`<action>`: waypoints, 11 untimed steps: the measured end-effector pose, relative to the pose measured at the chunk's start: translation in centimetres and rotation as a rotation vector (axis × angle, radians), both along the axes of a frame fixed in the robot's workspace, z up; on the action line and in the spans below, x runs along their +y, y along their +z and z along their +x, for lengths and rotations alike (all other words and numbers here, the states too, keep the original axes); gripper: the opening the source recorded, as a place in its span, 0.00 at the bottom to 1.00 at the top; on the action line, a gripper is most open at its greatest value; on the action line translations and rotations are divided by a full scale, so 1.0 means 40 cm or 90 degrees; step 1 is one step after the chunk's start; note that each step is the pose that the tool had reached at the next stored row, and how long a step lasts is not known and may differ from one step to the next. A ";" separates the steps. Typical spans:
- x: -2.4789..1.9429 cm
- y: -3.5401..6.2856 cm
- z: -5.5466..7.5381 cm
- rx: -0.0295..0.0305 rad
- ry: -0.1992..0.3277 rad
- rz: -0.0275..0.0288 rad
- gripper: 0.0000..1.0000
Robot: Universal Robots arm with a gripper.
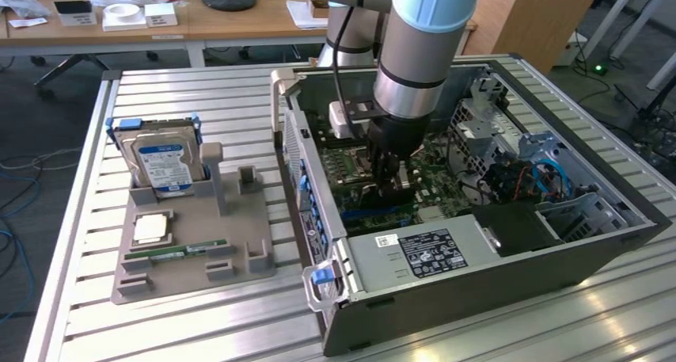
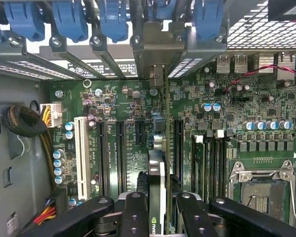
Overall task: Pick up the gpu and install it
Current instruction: 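Insert the gpu into the slot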
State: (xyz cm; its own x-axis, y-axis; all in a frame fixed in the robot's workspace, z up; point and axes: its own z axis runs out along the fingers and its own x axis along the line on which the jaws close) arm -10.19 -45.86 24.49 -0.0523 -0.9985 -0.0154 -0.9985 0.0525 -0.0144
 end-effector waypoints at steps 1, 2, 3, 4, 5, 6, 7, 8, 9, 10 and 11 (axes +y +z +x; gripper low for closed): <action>0.000 0.000 0.000 0.0000 0.000 0.0000 0.27; 0.000 0.000 0.000 0.0000 0.000 0.0001 0.27; 0.000 0.000 0.000 0.0000 0.000 0.0001 0.27; 0.000 0.000 0.000 0.0000 0.000 0.0001 0.27; 0.000 0.000 0.000 0.0000 0.000 0.0001 0.27; 0.000 0.000 0.000 0.0000 0.000 0.0001 0.27; 0.000 0.000 0.000 0.0000 0.000 0.0001 0.27; 0.000 0.000 0.000 0.0000 0.000 0.0001 0.27; 0.000 0.000 0.000 0.0000 0.000 0.0001 0.27; 0.000 0.000 0.000 0.0000 0.000 0.0001 0.27; 0.000 0.000 0.000 0.0000 0.000 0.0001 0.27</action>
